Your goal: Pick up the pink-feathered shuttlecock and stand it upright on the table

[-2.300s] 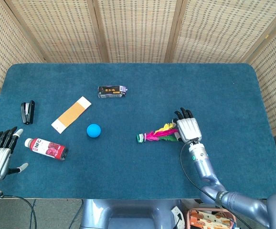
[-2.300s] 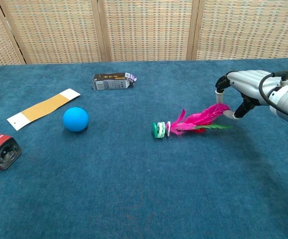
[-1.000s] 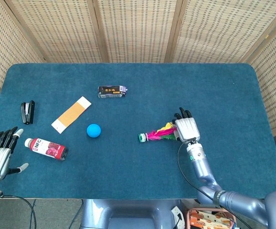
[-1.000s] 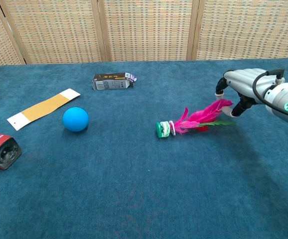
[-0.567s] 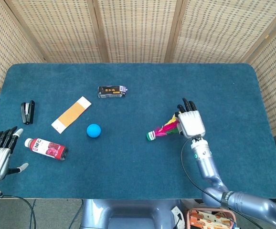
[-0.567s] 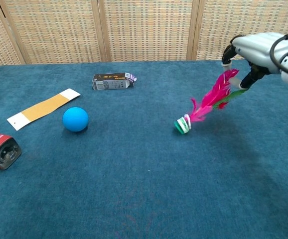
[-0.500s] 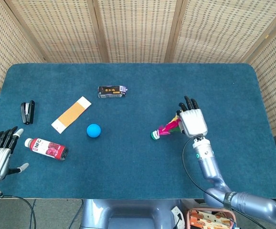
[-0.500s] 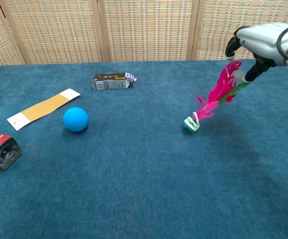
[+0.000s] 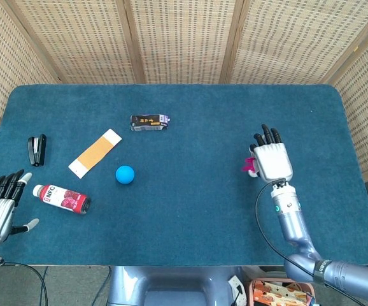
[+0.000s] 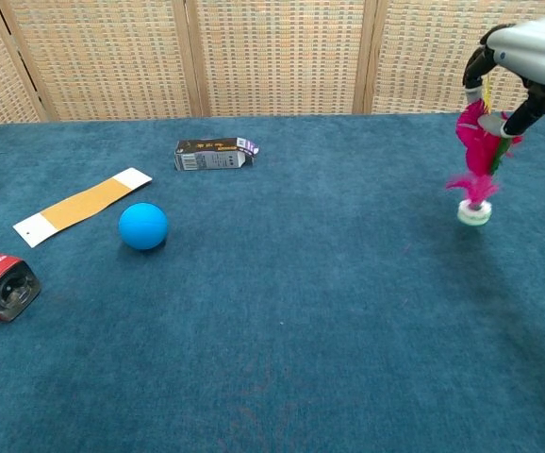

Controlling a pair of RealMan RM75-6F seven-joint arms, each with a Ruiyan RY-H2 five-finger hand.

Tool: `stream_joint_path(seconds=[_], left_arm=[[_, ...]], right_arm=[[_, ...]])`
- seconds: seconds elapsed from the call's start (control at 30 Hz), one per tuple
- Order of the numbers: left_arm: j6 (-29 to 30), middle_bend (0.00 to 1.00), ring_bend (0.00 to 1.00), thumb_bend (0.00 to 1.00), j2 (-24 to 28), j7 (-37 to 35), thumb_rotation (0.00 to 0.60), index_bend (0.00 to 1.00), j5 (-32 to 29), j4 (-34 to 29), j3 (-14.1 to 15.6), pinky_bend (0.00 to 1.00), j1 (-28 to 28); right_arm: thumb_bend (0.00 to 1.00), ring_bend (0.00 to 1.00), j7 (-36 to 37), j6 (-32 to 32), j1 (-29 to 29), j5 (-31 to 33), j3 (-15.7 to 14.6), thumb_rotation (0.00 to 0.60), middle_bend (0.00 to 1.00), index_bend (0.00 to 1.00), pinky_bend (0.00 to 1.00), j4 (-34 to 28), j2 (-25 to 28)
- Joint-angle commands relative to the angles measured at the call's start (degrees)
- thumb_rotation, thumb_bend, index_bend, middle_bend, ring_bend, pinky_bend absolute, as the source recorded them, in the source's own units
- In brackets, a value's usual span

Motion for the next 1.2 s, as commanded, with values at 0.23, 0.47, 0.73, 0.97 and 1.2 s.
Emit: stream_joint_path(seconds=[0.23,0.47,0.73,0.97,1.2], left_arm=[[-0.20,0.00,0.00,0.09,-0.04,-0.08,0.600,0.00,-0.03,0.15,-0.02,0.00,-0.09],[-0.11,0.00,0.00,0.09,-0.03,0.05,0.600,0.00,-0.07,-0.01,-0.02,0.00,-0.02],[0.31,0.00,0.00,0.09,0.09,-0.02,0.600,0.00,0.26,-0.20,-0.01,0.00,0.11],[0.13,0.00,0.00,0.10,0.27,-0.51,0.600,0.00,0.04,-0.09,-0.07,0.00,0.11],[0.51,0.00,0.00,0.10,0.26,-0.38,0.600,0.00,0.48,-0.30,0.01,0.00,0.21]], right_arm=[[0.44,0.00,2.14,-0.79,-0.12,0.40,-1.55,0.600,0.23,0.58,0.12,3.39,-2.09],[0.44,0.00,2.15,0.06,-0.09,-0.66,-1.64,0.600,0.23,0.58,0.12,2.05,-1.14],[0.35,0.00,-0.33,0.06,-0.12,0.34,-2.33,0.600,0.02,0.29,0.01,-0.68,1.17],[0.25,0.00,-4.98,4.09,-1.23,3.09,-1.80,0.600,0.00,0.05,0.00,-7.13,6.84],[0.21,0.00,5.39,9.15,-9.00,-4.01,-5.19,0.600,0.00,0.00,0.00,-10.60,14.17]])
